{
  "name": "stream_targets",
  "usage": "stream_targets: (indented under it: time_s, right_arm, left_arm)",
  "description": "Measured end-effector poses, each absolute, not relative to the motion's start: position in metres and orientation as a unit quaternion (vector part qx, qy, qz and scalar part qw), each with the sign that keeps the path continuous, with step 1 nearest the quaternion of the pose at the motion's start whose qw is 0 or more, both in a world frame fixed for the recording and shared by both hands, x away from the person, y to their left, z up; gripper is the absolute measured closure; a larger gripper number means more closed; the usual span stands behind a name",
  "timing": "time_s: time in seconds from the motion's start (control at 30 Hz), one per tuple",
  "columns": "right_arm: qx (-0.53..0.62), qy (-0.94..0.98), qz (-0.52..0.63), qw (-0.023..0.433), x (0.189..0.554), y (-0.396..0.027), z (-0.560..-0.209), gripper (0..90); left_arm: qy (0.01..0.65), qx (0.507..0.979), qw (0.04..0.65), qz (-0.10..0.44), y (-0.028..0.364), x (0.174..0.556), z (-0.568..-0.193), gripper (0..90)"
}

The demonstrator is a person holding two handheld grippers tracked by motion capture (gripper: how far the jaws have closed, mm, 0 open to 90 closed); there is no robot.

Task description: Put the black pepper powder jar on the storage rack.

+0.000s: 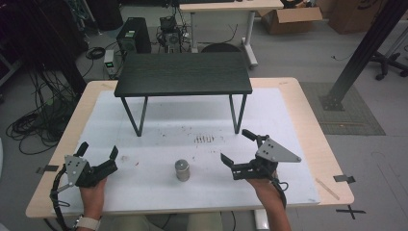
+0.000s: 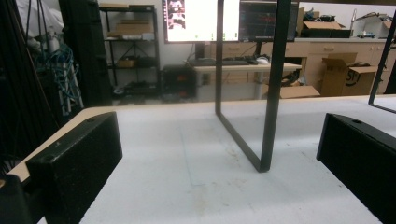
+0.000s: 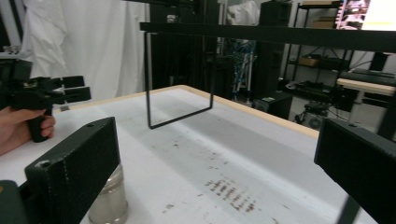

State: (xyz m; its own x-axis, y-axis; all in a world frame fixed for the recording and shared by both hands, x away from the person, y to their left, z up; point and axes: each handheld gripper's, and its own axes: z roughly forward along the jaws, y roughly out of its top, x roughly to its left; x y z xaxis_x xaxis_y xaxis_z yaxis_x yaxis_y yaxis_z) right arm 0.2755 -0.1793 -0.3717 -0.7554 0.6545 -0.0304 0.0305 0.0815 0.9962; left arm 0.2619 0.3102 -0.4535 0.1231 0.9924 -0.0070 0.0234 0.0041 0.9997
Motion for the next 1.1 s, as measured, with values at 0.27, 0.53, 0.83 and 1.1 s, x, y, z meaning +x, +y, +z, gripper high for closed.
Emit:
stream_targets:
  time_s: [0.27, 0.53, 0.83, 1.1]
  right_arm:
    - [0.224, 0.706, 0.631, 0.229, 0.275, -0.161, -0.369, 0.0]
    - [0.204, 0.720, 0.629, 0.211, 0.273, -0.145, -0.370, 0.0]
    - [0.183, 0.735, 0.624, 0.191, 0.273, -0.126, -0.374, 0.0]
    - [0.176, 0.747, 0.617, 0.175, 0.274, -0.112, -0.383, 0.0]
  left_arm:
    - [0.475, 0.534, 0.526, 0.461, 0.310, 0.262, -0.453, 0.5]
    - [0.475, 0.534, 0.526, 0.461, 0.310, 0.262, -0.453, 0.5]
    - [0.475, 0.534, 0.526, 0.461, 0.310, 0.262, -0.453, 0.5]
    - [0.475, 0.534, 0.526, 0.461, 0.310, 0.262, -0.454, 0.5]
